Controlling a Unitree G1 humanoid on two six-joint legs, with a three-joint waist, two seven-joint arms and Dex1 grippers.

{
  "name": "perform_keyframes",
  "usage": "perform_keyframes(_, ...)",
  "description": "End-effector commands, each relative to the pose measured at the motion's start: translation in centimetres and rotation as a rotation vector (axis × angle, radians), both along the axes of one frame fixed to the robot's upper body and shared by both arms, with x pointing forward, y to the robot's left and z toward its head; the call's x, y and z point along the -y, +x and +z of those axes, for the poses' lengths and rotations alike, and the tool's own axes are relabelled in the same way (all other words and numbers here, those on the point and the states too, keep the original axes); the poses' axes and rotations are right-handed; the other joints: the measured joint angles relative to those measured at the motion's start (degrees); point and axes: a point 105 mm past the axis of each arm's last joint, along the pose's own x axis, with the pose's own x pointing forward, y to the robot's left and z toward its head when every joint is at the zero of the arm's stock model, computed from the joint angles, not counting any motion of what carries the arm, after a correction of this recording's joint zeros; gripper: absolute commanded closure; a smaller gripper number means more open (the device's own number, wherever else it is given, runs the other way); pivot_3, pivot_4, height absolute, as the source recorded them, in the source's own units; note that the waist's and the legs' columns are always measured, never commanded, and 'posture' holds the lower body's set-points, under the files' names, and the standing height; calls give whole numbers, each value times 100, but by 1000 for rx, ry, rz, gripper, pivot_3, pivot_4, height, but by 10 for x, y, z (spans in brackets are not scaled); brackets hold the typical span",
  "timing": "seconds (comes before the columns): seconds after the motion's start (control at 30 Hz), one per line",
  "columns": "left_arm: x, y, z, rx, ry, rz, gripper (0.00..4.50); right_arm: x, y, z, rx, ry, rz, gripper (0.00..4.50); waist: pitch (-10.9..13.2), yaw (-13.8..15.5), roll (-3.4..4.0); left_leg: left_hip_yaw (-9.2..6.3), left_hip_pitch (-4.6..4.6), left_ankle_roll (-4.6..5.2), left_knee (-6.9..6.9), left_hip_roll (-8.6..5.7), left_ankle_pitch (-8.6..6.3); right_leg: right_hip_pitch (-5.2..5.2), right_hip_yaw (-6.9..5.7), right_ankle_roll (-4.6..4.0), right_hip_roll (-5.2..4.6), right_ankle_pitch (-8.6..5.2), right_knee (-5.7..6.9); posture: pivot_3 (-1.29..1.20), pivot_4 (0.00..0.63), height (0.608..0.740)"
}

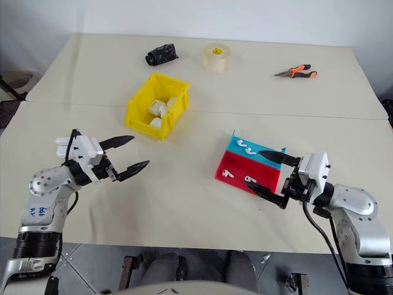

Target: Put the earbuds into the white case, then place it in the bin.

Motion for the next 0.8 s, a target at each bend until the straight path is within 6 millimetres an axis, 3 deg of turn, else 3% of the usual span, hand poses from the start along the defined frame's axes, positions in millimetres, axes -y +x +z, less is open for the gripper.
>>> perform_keyframes(0.03,-26,-10,11,38,-80,192,23,-17,0,7,43,8,97,0,0,-54,0,0,2,0,-1,1,0,0,2,0,-1,0,0,0,150,740)
perform_keyframes(0.23,-64,-45,-6,-77,-152,517,23,-51,-3,23,154,94,255,0,0,-103,0,-13,2,0,-3,1,0,1,3,0,-2,0,3,0,150,740)
perform_keyframes(0.47,-96,-93,-26,-221,-240,891,23,-68,-8,25,137,139,370,0,-4,-55,-7,-76,-2,1,4,-4,-1,11,6,0,-8,0,1,0,150,740)
perform_keyframes(0.6,-101,-95,-23,-268,-248,941,23,-70,-7,25,134,138,374,0,-4,-6,-7,-78,0,1,8,-4,-1,15,8,-1,-6,0,2,0,150,740)
perform_keyframes(0.8,-122,-67,-4,-393,-126,972,23,-74,-3,22,96,131,365,0,-4,37,-7,-77,-2,0,13,-6,-1,13,9,-2,-2,-1,4,0,150,740)
